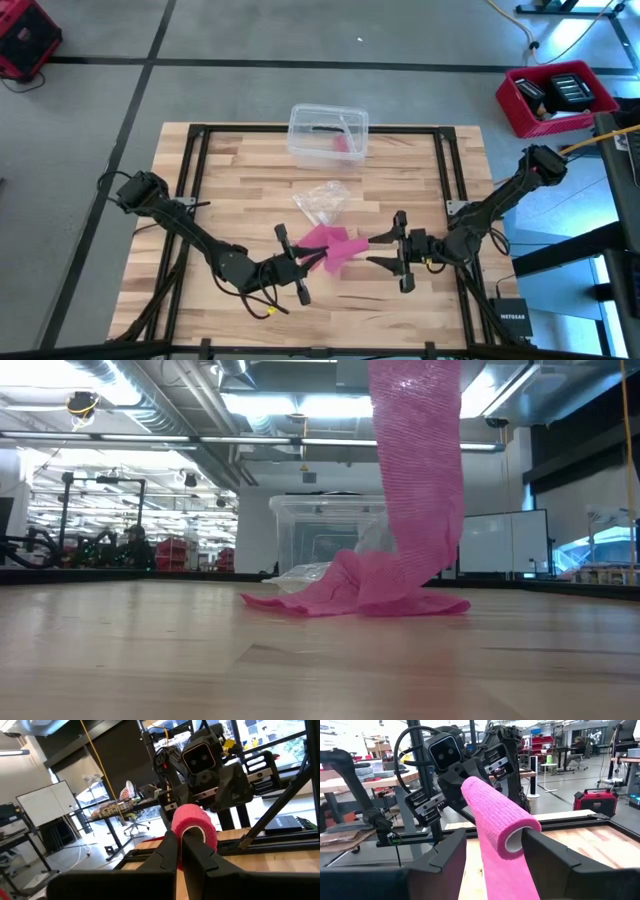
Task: Roll bandage
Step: Roll the pink bandage
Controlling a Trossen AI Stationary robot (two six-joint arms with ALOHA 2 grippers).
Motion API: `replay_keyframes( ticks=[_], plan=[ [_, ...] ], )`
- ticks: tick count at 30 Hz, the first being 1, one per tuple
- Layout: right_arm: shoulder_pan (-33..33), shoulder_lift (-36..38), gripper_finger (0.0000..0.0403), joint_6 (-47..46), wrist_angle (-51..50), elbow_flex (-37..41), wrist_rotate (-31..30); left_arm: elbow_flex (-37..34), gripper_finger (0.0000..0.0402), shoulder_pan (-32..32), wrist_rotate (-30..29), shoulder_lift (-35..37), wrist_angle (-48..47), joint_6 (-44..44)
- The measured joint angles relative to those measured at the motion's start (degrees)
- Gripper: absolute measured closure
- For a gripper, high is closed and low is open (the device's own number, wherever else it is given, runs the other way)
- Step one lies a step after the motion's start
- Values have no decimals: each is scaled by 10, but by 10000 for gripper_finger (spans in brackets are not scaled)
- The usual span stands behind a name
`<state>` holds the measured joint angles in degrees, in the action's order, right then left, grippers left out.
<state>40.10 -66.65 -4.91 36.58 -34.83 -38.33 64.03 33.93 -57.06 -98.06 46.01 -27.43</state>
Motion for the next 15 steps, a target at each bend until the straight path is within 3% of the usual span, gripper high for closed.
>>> replay_keyframes(
  ticks=[3, 8, 15],
  plan=[
    [-2, 0, 210, 2, -1, 0, 13, 0, 401, -5, 4, 0, 0, 5],
    [-27, -4, 210, -9, 0, 0, 73, 0, 401, -19, 65, 1, 0, 25],
    [-27, -6, 231, 23, 0, 0, 76, 0, 401, -21, 72, 1, -3, 28]
  ],
)
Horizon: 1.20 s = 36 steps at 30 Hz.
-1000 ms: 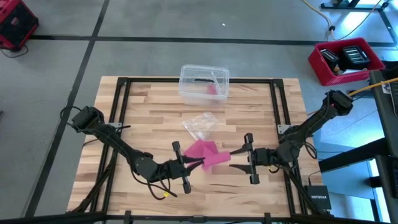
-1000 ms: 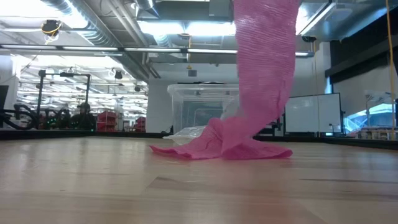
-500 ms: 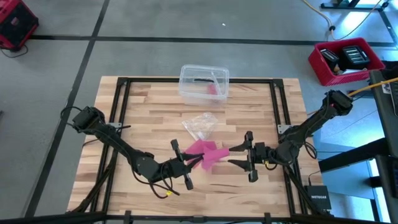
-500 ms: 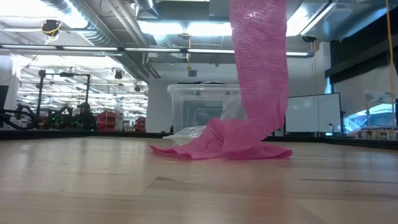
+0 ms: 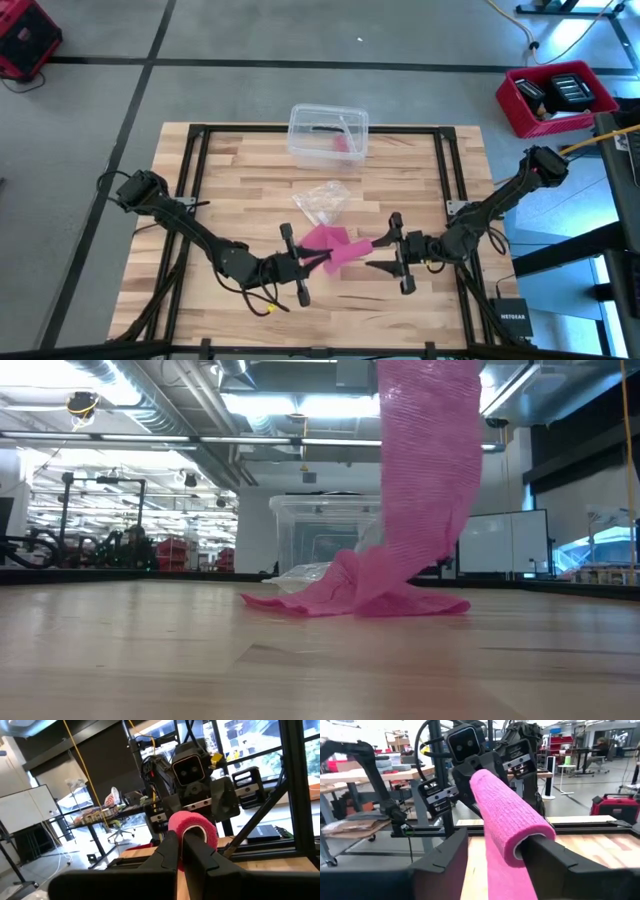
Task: Roll bandage
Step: Roll the pink bandage
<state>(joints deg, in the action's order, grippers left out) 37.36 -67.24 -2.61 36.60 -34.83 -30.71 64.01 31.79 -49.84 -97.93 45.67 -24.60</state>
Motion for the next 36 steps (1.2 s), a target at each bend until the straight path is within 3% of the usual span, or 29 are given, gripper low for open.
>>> replay_keyframes(
  ticks=[8, 12, 19, 24, 28, 31, 36],
  plan=[
    [2, 0, 382, 59, -6, 0, 33, 0, 380, 1, 3, 0, -1, 1],
    [1, 6, 373, 71, -10, 0, 37, 0, 361, 12, -7, 5, -2, -2],
    [1, 30, 391, 71, -79, -2, 29, 0, 314, 60, -133, 33, -8, -46],
    [1, 12, 381, 18, -178, -2, 81, 0, 295, 79, -142, 37, -90, -25],
    [1, -34, 392, -34, -246, -1, 93, 0, 294, 70, -133, 33, -229, 101],
    [1, -78, 392, -45, -241, -1, 109, 0, 299, 50, -111, 32, -385, 245],
    [1, -106, 389, -60, -242, -1, 82, 0, 308, -5, -4, 15, -604, 500]
  ],
)
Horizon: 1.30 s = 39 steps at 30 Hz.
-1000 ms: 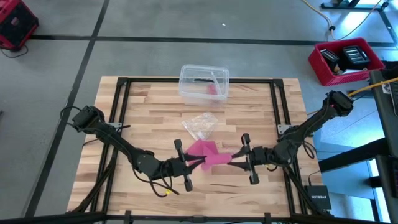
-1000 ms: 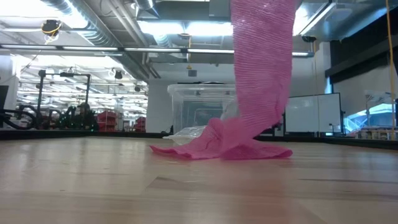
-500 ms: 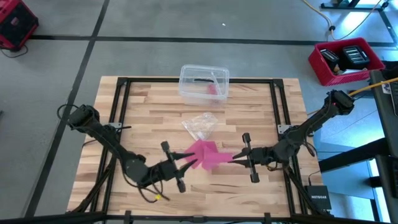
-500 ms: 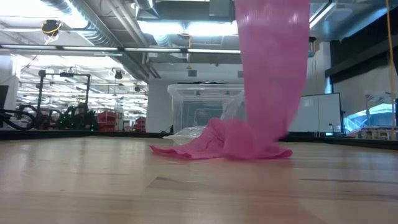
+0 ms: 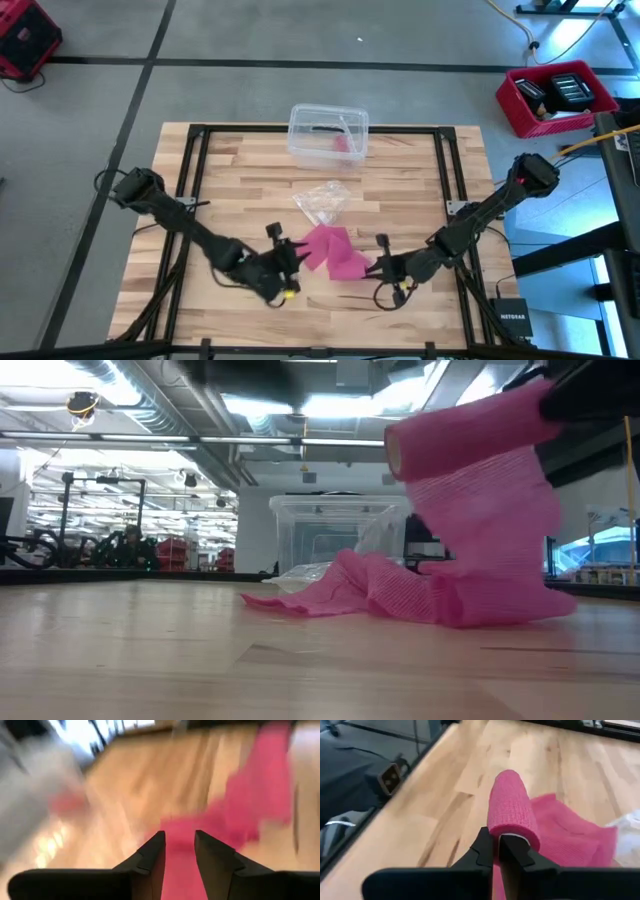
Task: Roll bandage
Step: Roll the pink bandage
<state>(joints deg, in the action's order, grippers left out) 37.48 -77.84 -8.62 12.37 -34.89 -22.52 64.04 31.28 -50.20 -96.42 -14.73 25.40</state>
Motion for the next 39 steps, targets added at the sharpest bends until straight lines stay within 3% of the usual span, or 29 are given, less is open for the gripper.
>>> replay_keyframes(
  ticks=[3, 7, 14, 19, 24, 27, 30, 34, 39],
  plan=[
    [0, 0, 391, 0, -2, 0, -9, 0, 312, -35, 84, -43, -6, 32],
    [0, 0, 387, -1, -2, 0, -19, 0, 313, -79, 152, -117, 36, 29],
    [0, 0, 390, -6, -6, 0, -8, 3, 314, -108, 231, -158, 5, 55],
    [0, 4, 387, -6, -14, 0, 8, 2, 314, -92, 247, -114, -201, 129],
    [0, 5, 388, -2, -15, 0, 41, -2, 314, -61, 309, -75, -449, 265],
    [0, 5, 388, 15, -23, 0, 55, -1, 314, -37, 330, -55, -545, 327],
    [0, 5, 386, 44, -45, 0, 57, 1, 314, -13, 349, -34, -580, 361],
    [0, 5, 388, 52, -59, 0, 71, 15, 314, 11, 313, -1, -553, 387],
    [0, 5, 387, 54, -28, 0, 66, 18, 314, 15, 148, 27, -270, 246]
  ],
)
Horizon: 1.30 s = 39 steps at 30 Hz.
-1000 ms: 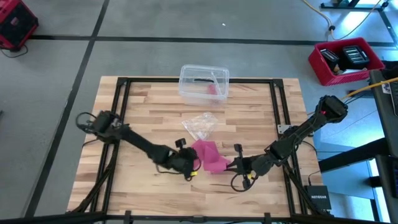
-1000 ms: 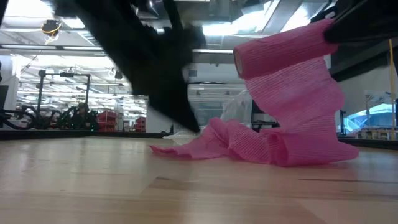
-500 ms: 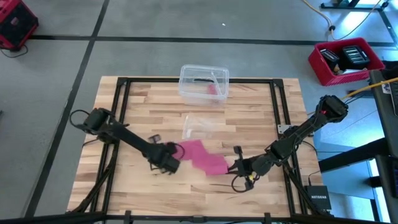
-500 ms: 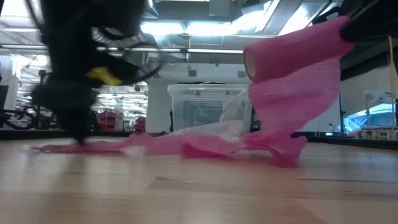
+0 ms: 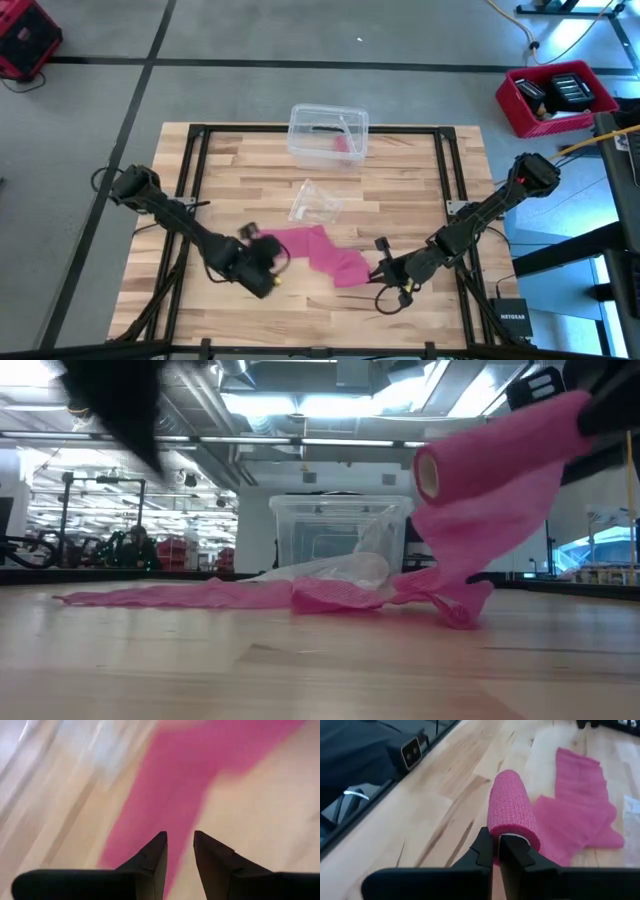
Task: Roll bandage
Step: Roll the pink bandage
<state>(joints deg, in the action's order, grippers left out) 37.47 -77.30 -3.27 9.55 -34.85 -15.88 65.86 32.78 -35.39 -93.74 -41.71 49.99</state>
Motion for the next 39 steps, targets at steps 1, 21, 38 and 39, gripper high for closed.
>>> replay_keyframes(
  ticks=[1, 21, 38, 39],
  plan=[
    [0, 0, 387, 1, 6, 0, 0, -5, 314, -5, -4, -5, 54, -41],
    [29, 58, 385, -47, -113, -18, -13, -71, 314, -53, 48, -122, -94, 23],
    [140, 163, 385, -187, -363, -104, -15, -132, 314, 63, 146, -122, -260, 173],
    [140, 163, 385, -191, -369, -103, -16, -131, 314, 66, 144, -122, -260, 177]
  ],
)
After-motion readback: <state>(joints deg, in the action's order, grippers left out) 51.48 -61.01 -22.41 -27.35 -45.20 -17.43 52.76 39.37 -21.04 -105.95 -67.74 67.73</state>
